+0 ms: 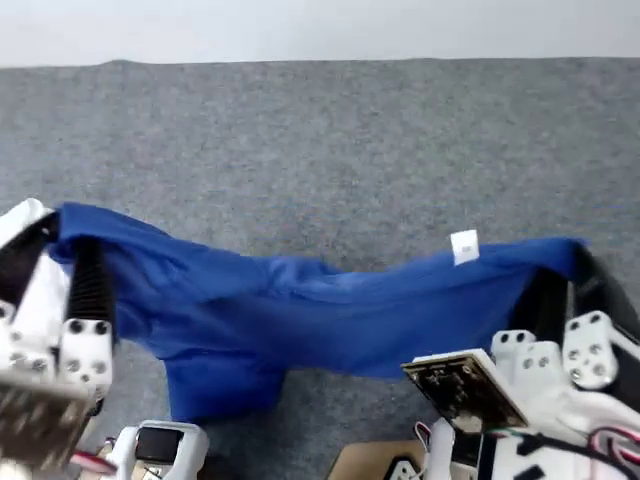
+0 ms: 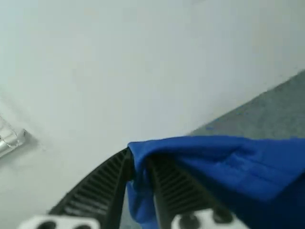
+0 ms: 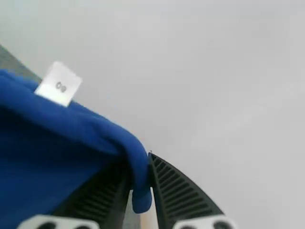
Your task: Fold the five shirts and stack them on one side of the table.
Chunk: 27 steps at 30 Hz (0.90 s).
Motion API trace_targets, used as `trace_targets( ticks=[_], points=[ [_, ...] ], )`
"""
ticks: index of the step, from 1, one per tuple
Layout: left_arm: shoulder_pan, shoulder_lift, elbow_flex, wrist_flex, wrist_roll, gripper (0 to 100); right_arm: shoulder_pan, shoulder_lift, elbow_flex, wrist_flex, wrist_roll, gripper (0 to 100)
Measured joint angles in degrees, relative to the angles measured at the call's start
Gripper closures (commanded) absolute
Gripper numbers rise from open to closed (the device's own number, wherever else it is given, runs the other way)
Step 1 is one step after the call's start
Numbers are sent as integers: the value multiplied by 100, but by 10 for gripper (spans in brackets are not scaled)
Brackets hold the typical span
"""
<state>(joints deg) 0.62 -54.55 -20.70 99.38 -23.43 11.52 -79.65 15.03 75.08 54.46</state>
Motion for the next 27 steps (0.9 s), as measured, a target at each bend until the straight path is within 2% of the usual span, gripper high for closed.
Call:
trace_targets(
  ticks=[3, 6, 11, 15, 19, 27],
  points=[
    [0, -97, 809, -18, -18, 995, -53, 0, 387, -35, 0, 987],
    [0, -97, 1653, -501, -18, 995, -62, 9, 1064, -492, 0, 987],
    [0, -26, 3270, -2259, -18, 995, -325, 26, 2576, -1776, 158, 987],
    [0, 527, 4413, -3780, -18, 995, -695, 114, 3877, -2945, 334, 987],
    [0, 1319, 4791, -4897, -18, 995, -747, 492, 4668, -4053, 352, 987],
    [-114, 2760, 4835, -6180, -18, 995, -747, 2532, 4396, -5424, 369, 987]
  ],
)
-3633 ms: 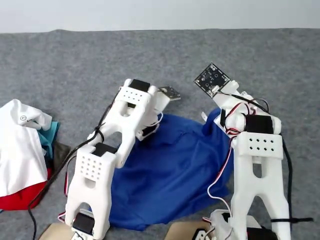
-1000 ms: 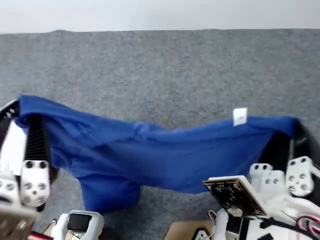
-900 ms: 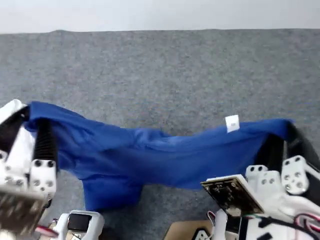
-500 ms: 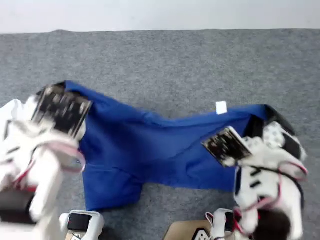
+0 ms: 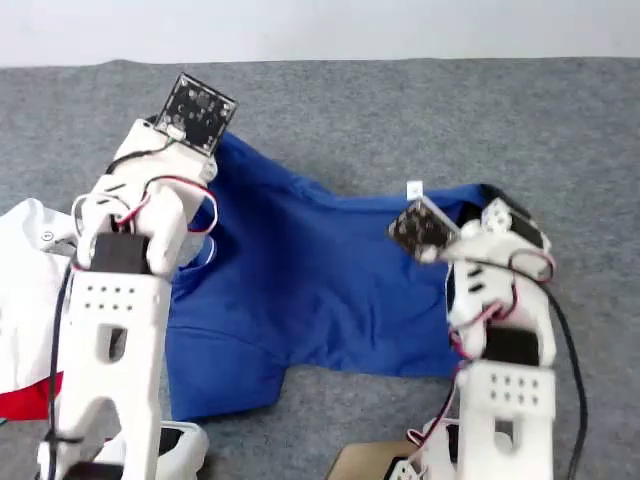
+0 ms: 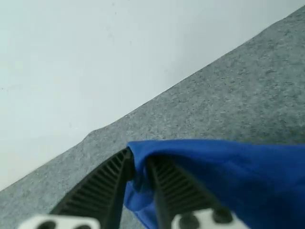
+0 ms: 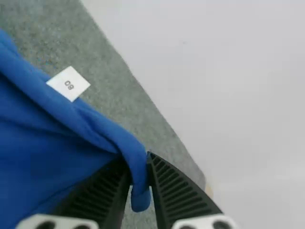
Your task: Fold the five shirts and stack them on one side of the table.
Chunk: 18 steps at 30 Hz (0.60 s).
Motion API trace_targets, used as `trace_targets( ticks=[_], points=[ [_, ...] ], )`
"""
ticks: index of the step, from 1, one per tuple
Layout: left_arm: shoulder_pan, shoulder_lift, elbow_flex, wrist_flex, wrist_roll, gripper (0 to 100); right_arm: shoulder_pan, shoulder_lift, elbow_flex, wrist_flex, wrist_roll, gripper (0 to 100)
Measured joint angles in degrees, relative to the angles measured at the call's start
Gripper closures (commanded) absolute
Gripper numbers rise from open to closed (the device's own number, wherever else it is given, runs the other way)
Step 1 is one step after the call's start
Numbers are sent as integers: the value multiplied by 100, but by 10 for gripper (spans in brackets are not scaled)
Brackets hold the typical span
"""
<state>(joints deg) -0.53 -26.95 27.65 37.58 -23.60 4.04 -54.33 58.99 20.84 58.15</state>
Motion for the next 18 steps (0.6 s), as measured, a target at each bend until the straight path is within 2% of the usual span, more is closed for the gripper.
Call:
trace_targets(
  ticks=[5, 13, 18],
  points=[
    [-149, 914, -316, -369, 0, 995, 0, 1758, -1187, -290, -193, 987],
    [-352, 2901, -2268, -404, 0, 995, 0, 4598, -3675, -79, -782, 987],
    [-352, 4132, -3429, -404, 0, 995, 0, 6110, -5116, -26, -862, 988]
  ],
)
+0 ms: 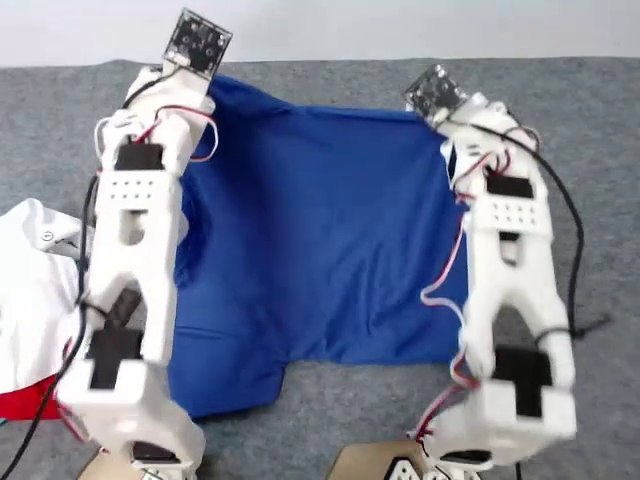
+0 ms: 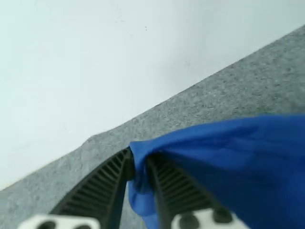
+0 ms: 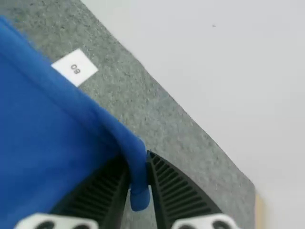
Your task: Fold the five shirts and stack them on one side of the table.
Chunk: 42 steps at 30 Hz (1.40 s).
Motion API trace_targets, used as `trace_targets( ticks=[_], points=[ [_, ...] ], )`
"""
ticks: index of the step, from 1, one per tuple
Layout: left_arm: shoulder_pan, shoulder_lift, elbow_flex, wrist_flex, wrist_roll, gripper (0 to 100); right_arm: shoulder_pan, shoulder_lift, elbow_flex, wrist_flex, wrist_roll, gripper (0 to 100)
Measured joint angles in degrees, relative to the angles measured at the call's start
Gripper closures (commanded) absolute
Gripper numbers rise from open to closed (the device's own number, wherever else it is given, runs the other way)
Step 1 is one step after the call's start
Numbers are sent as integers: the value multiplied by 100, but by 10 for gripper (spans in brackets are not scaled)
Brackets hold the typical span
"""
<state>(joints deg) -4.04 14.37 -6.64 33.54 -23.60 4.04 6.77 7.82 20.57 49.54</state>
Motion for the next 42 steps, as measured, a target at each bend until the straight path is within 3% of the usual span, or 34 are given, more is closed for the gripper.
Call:
trace_targets(
  ticks=[9, 14, 20, 27, 35, 42],
  points=[
    [-9, 1916, -1776, 0, -167, 995, -158, 2356, -2409, 9, 0, 988],
    [-9, 2673, -2998, 475, -413, 995, -237, 3218, -3543, 53, 0, 988],
    [-9, 3200, -4334, 1767, -457, 995, -237, 3420, -4105, 879, 0, 988],
    [-9, 3332, -5345, 4273, -1433, 995, -237, 3402, -4185, 2585, 0, 988],
    [-9, 3332, -6031, 6330, -1732, 995, -237, 2866, -4185, 4352, 0, 988],
    [-9, 3033, -5415, 6541, -1952, 995, -237, 2558, -4185, 5609, 0, 988]
  ],
)
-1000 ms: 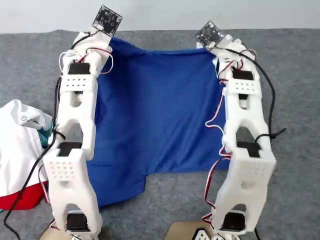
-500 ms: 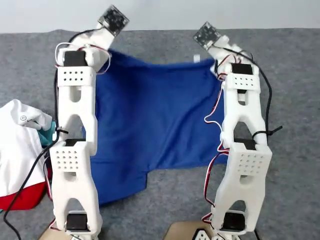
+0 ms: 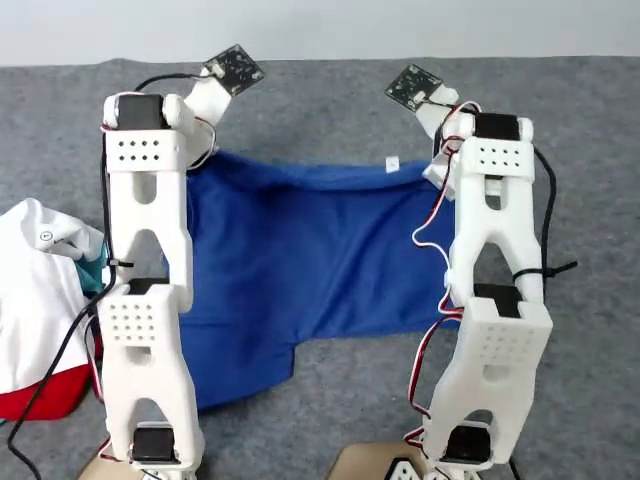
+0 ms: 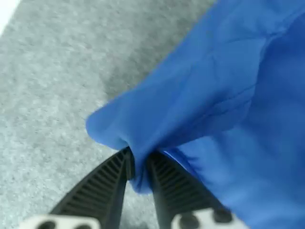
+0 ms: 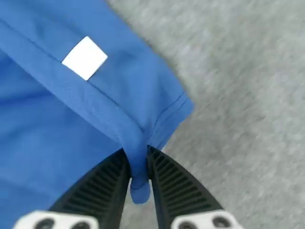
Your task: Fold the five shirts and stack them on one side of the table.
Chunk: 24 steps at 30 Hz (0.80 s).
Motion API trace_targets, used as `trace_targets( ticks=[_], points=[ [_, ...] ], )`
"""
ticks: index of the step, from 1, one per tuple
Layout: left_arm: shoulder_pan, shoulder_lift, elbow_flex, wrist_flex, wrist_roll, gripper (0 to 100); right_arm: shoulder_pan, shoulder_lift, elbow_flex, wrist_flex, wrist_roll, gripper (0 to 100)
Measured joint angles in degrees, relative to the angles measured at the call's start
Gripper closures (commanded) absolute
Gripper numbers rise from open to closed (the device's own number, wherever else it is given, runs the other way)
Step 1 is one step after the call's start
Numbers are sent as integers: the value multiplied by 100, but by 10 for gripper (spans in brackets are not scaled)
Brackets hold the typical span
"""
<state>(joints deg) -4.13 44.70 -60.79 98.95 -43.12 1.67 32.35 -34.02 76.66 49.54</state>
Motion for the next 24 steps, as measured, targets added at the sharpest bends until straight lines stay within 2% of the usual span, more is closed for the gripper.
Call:
trace_targets(
  ticks=[6, 13, 24],
  points=[
    [35, -1327, 2277, 0, -387, 995, 0, -316, 0, 1134, 0, 987],
    [316, -3174, 4985, 0, -466, 994, 0, -527, 0, 2321, -229, 987],
    [651, -4791, 7675, -9, -466, 994, 105, -1020, 299, 2365, -273, 987]
  ],
)
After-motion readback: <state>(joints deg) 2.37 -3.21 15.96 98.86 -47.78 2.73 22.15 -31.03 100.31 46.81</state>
